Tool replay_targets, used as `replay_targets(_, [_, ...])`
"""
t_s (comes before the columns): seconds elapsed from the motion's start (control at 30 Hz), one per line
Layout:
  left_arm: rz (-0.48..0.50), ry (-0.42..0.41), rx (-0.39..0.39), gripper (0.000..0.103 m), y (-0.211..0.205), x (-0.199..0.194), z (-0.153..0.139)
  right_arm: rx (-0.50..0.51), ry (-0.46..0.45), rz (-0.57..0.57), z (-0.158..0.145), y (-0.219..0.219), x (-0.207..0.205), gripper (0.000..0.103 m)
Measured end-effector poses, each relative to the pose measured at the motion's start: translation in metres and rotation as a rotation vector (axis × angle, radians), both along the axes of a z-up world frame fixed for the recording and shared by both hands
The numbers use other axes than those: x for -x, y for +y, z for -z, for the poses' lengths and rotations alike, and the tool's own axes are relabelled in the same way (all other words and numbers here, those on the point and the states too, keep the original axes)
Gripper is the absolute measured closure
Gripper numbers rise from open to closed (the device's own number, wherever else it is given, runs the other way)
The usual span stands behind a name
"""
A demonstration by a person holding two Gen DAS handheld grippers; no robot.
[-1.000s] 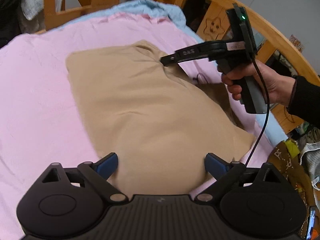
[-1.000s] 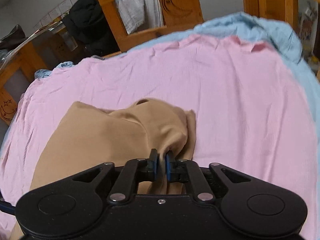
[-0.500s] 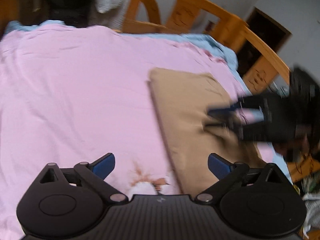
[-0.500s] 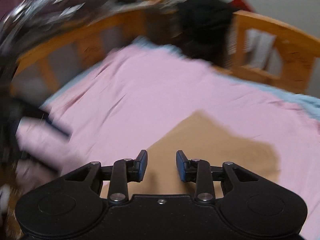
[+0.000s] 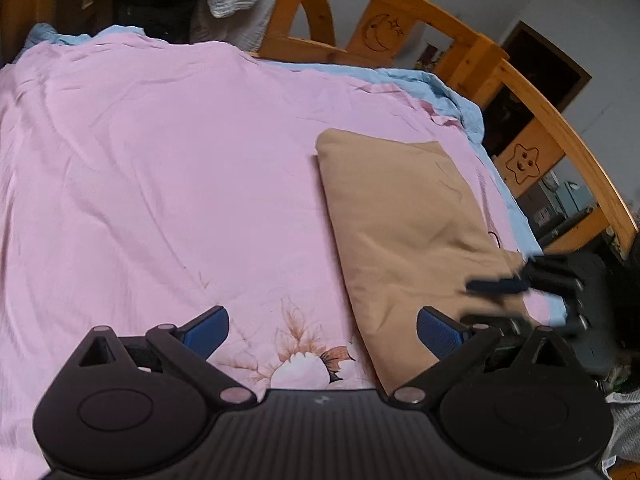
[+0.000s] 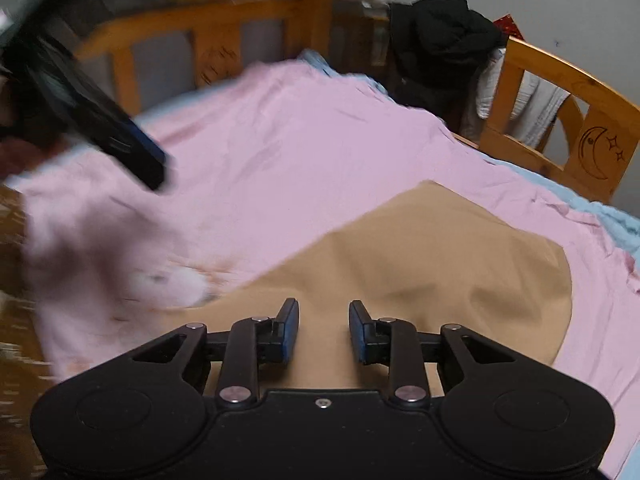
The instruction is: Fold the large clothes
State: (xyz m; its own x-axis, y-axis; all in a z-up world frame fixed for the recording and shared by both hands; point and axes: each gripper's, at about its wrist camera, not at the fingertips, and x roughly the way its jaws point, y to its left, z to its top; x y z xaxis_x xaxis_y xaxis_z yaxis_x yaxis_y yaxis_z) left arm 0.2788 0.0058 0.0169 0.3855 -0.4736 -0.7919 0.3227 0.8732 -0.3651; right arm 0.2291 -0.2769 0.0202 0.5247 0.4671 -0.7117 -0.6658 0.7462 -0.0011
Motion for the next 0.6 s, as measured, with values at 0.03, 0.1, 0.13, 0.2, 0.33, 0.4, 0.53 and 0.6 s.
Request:
replay_targets(0.03, [0.005,0.007,0.001,0.001,-0.002,-0.001,0.002,-0.001,0.014,-0.016,-0.003,-0.002,0.011,0.071])
replay_targets(0.1, [0.006,0.024,-0.006,0.001,-0.009,-0.004,0.006,0.032,-0.001,-0.030,-0.003,0.000,0.027,0.072])
replay_targets(0.13, [0.007,0.031,-0.007,0.001,-0.013,-0.006,0.008,0.047,-0.006,-0.032,0.001,0.000,0.031,0.072])
replay_targets(0.2, [0.008,0.031,-0.018,0.001,-0.023,-0.009,0.009,0.038,0.020,-0.008,0.011,0.001,0.029,0.072])
replay_targets(0.33, [-0.007,0.048,-0.036,0.001,-0.037,-0.015,0.011,0.020,0.030,0.001,0.029,-0.003,0.028,0.071])
replay_targets(0.4, [-0.013,0.062,-0.027,0.001,-0.040,-0.015,0.011,0.019,0.018,0.001,0.023,-0.006,0.030,0.071])
replay_targets(0.53, [0.003,0.057,-0.040,0.001,-0.043,-0.014,0.012,-0.046,-0.048,0.063,0.001,-0.030,0.032,0.070])
replay_targets(0.6, [0.015,0.050,-0.052,0.001,-0.047,-0.014,0.014,-0.076,-0.090,0.180,-0.012,-0.049,0.024,0.059])
